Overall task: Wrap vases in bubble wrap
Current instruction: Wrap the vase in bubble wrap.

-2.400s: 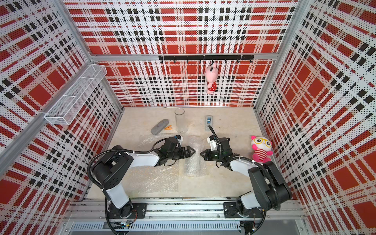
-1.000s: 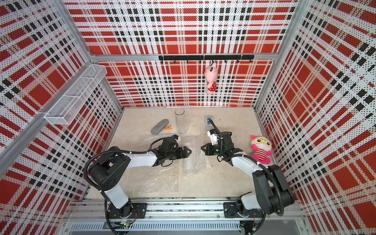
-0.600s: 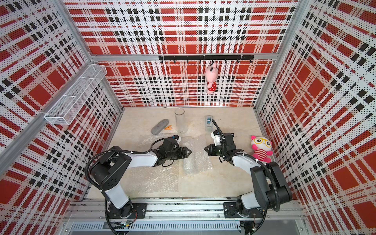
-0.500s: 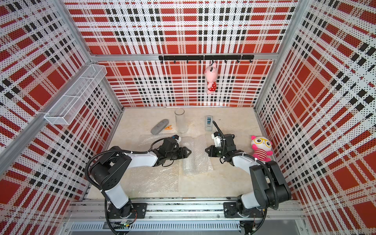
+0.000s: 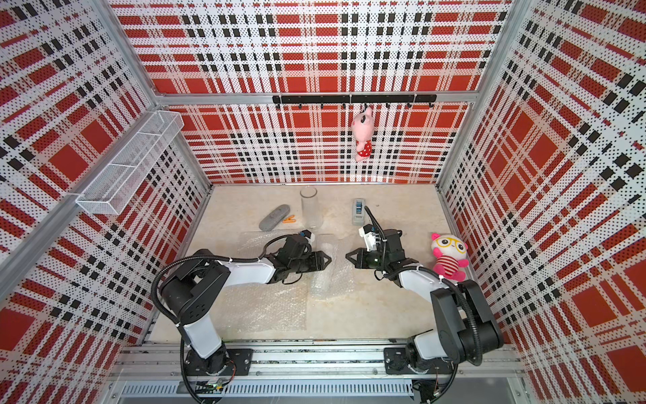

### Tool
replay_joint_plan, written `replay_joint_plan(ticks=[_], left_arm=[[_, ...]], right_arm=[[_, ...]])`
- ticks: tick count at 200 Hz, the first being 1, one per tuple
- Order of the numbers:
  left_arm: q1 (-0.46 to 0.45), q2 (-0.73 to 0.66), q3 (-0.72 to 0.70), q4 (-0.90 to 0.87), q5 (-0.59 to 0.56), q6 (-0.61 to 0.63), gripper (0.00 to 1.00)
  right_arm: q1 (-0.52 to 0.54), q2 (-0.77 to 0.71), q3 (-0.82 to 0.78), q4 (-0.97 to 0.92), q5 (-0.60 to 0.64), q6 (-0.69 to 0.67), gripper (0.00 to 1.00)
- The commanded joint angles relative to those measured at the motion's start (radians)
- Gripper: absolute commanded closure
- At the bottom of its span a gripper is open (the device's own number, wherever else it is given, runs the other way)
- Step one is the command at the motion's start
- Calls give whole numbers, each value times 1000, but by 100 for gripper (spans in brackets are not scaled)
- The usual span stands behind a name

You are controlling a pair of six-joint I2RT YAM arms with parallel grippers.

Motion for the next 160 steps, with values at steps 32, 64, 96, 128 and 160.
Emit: replay_joint_plan(ticks=[32, 64, 96, 128, 160], left_arm=[[-48, 38, -14, -98, -31, -17, 42], [-69, 31, -25, -74, -30, -31, 43], [-73, 19, -56, -38, -19, -37, 43], [-74, 6, -80, 0, -2, -36, 43], [-84, -4, -87, 16, 5, -27, 44]], right_arm=[[100, 92, 100, 151, 9, 93, 100], [103, 168, 124, 201, 42, 120, 100], [108, 247, 146, 232, 53, 127, 100], [130, 303, 164, 268, 62, 149, 100], [161, 316, 190, 285, 70, 166, 100]])
